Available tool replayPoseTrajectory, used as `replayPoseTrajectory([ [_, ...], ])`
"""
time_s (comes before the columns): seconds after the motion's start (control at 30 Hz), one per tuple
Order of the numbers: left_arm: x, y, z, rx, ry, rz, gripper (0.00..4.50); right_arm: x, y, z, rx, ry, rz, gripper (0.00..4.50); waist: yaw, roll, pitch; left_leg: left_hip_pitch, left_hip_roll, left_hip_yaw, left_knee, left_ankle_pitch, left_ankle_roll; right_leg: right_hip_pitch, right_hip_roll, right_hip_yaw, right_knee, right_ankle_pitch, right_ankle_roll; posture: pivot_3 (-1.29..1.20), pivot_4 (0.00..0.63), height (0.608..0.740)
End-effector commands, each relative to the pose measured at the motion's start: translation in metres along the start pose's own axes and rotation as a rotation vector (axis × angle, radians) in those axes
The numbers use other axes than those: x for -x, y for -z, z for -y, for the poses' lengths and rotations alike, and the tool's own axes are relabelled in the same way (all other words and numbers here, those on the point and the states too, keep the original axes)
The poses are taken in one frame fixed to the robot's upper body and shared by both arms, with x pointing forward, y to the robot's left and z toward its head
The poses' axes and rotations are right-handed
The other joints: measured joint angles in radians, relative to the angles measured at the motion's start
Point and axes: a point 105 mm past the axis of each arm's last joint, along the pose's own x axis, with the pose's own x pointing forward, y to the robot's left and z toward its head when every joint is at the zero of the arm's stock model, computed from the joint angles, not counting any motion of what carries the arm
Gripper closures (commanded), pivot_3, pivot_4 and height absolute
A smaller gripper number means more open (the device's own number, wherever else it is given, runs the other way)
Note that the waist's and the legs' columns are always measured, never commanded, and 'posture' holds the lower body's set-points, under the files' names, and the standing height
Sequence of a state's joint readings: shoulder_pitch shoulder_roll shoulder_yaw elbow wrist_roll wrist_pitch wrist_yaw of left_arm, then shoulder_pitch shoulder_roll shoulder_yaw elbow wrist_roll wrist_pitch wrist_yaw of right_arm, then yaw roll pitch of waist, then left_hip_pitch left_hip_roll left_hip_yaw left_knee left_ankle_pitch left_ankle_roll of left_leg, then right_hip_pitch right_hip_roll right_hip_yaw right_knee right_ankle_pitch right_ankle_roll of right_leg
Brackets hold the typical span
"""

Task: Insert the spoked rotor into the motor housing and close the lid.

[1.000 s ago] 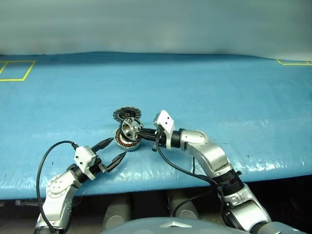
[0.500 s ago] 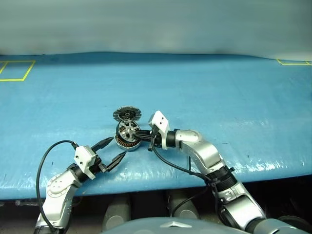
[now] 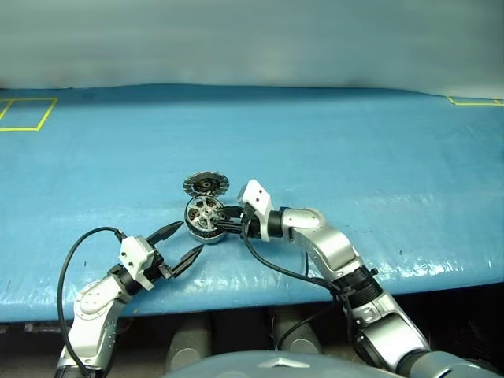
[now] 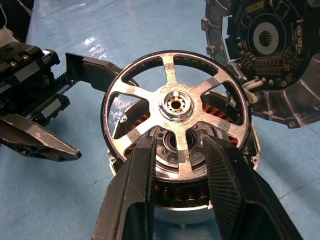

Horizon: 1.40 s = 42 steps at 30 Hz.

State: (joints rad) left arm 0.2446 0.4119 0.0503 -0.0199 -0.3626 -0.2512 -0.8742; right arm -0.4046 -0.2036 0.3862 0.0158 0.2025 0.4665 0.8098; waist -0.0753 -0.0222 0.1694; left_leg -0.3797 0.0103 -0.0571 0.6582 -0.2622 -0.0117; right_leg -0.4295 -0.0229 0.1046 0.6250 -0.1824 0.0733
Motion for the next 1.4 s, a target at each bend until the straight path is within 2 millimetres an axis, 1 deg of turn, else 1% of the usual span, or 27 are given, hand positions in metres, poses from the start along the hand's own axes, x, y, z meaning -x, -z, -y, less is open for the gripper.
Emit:
replayPoseTrajectory([
  [0.03, 0.0, -0.009, -0.002, -0.04, 0.002, 0.025, 0.6, 0.001, -0.016, -0.005, 0.026, -0.02, 0.062, 3.02, 0.0, 0.0, 0.0, 0.0, 0.0, 0.0, 0.0, 0.0, 0.0, 0.0, 0.0, 0.0, 0.0, 0.0, 0.0, 0.0, 0.15, 0.74],
  [0.17, 0.0, -0.008, -0.002, -0.039, 0.004, 0.025, 0.6, 0.002, -0.023, -0.006, 0.025, -0.021, 0.09, 3.02, 0.0, 0.0, 0.0, 0.0, 0.0, 0.0, 0.0, 0.0, 0.0, 0.0, 0.0, 0.0, 0.0, 0.0, 0.0, 0.0, 0.15, 0.74],
  [0.33, -0.001, -0.008, -0.001, -0.034, 0.006, 0.025, 0.6, 0.001, -0.038, -0.01, 0.017, -0.036, 0.15, 3.02, 0.0, 0.0, 0.0, 0.0, 0.0, 0.0, 0.0, 0.0, 0.0, 0.0, 0.0, 0.0, 0.0, 0.0, 0.0, 0.0, 0.15, 0.74],
  [0.4, -0.001, -0.008, -0.001, -0.034, 0.006, 0.025, 0.6, -0.001, -0.039, -0.009, 0.014, -0.034, 0.156, 3.02, 0.0, 0.0, 0.0, 0.0, 0.0, 0.0, 0.0, 0.0, 0.0, 0.0, 0.0, 0.0, 0.0, 0.0, 0.0, 0.0, 0.15, 0.74],
  [0.63, 0.0, -0.008, -0.001, -0.034, 0.003, 0.024, 0.6, -0.01, -0.032, -0.002, 0.014, -0.008, 0.127, 3.02, -0.001, 0.0, 0.0, 0.0, 0.0, 0.0, 0.0, 0.0, 0.0, 0.0, 0.0, 0.0, 0.0, 0.0, 0.0, 0.0, 0.15, 0.74],
  [0.83, 0.002, -0.008, -0.001, -0.034, -0.001, 0.021, 0.6, -0.014, -0.031, 0.001, 0.011, -0.006, 0.127, 3.02, -0.001, 0.0, 0.0, 0.0, 0.0, 0.0, 0.0, 0.0, 0.0, 0.0, 0.0, 0.0, 0.0, 0.0, 0.0, 0.0, 0.15, 0.74],
  [1.17, 0.002, -0.007, 0.0, -0.035, -0.001, 0.018, 0.6, -0.015, -0.028, -0.003, 0.018, -0.017, 0.111, 3.02, -0.002, 0.0, 0.0, 0.0, 0.0, 0.0, 0.0, 0.0, 0.0, 0.0, 0.0, 0.0, 0.0, 0.0, 0.0, 0.0, 0.15, 0.74],
  [1.4, 0.002, -0.007, 0.0, -0.036, -0.002, 0.015, 0.6, -0.016, -0.02, -0.001, 0.01, -0.006, 0.083, 3.02, -0.003, 0.0, 0.0, 0.0, 0.0, 0.0, 0.0, 0.0, 0.0, 0.0, 0.0, 0.0, 0.0, 0.0, 0.0, 0.0, 0.15, 0.74],
])
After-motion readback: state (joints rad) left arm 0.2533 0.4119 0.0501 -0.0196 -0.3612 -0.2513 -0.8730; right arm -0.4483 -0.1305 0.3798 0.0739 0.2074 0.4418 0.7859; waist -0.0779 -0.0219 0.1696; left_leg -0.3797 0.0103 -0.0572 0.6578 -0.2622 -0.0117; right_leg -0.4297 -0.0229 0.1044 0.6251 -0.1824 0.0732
